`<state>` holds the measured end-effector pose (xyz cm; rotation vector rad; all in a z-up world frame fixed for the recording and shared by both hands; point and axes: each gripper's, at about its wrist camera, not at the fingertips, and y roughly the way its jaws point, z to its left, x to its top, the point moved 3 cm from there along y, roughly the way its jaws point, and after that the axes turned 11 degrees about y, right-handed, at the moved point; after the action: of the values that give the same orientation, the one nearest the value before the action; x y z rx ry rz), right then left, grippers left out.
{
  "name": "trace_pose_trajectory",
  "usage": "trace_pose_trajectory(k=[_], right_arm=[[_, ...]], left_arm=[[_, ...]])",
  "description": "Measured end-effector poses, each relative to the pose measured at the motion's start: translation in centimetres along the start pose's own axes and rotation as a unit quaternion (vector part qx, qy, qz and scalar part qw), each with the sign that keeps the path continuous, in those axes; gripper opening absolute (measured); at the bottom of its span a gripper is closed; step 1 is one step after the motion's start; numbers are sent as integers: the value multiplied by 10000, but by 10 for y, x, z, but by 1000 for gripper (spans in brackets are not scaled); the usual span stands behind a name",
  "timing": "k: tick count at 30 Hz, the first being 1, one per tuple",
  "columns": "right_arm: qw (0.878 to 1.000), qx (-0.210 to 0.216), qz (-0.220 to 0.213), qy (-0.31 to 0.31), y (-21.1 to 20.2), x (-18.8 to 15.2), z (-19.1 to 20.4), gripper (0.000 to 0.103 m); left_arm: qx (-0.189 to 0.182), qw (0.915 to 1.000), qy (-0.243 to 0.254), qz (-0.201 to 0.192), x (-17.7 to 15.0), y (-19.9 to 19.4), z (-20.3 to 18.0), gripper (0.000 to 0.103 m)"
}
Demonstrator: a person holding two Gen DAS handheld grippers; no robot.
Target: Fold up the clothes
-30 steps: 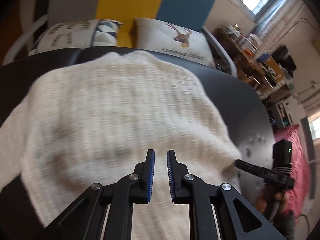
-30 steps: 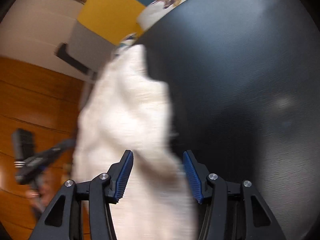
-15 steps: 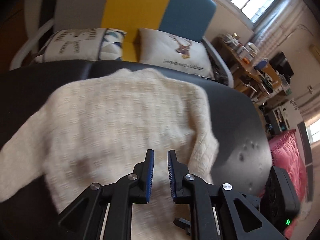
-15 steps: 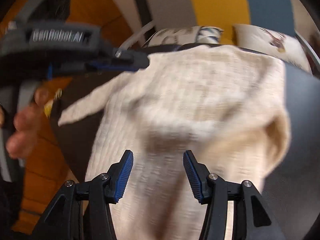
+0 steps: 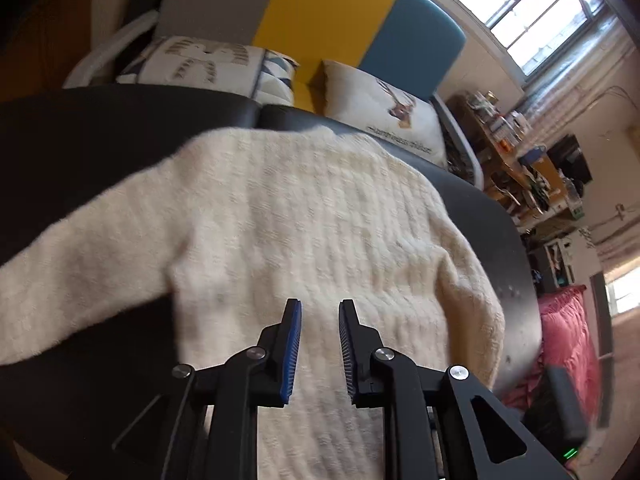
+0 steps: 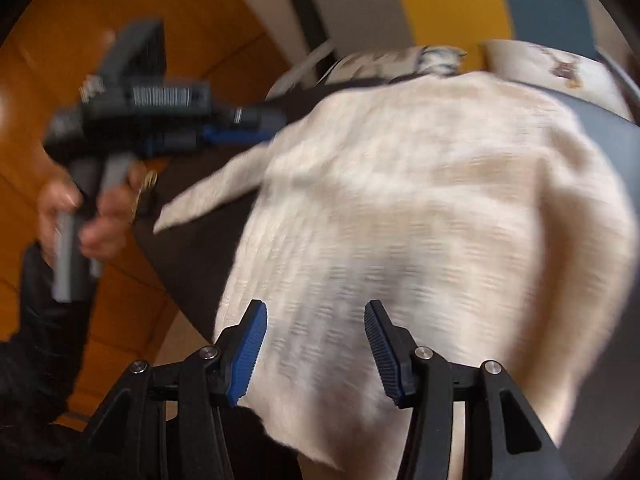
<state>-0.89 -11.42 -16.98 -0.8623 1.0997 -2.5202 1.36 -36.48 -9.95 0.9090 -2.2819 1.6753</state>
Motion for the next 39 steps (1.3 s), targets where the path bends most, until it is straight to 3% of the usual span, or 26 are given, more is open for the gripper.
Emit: trace_pose_trajectory(k=[2,8,12,18,23,29,31,33,39], right_arm=[[9985,-166,-341,403,-37,-3,-27,52],[9904,-528,-401,1214,-54,-40,-80,52],[9810,-754,-432,1732,-65,-65,-114,52],[9868,-612,-160,1491,-36,-77,-103,52],[9900,-610,-116,1263,-20,-75,-91,54],[9887,-487,-175,1409,-18,-77,-92,54],[9883,-470,-195,1439,-17,-78,-92,54],[9877,-440,-217,1486,-18,-79,-93,54],[9837,-252,-378,1738,-29,-80,-101,54]], left_arm=[[-237,9995,192,82,0,14,-27,19],[-1017,9908,740,506,-7,57,-124,28],[-1285,9842,852,871,-13,82,-169,33],[-1073,9827,978,1150,-21,99,-204,42],[-844,9824,1034,1304,-25,111,-214,46],[-413,9821,1120,1459,-32,132,-215,47],[-440,9837,1107,1350,-32,135,-213,45],[-405,9852,1165,1193,-32,135,-213,15],[-552,9925,775,764,-24,117,-187,7]])
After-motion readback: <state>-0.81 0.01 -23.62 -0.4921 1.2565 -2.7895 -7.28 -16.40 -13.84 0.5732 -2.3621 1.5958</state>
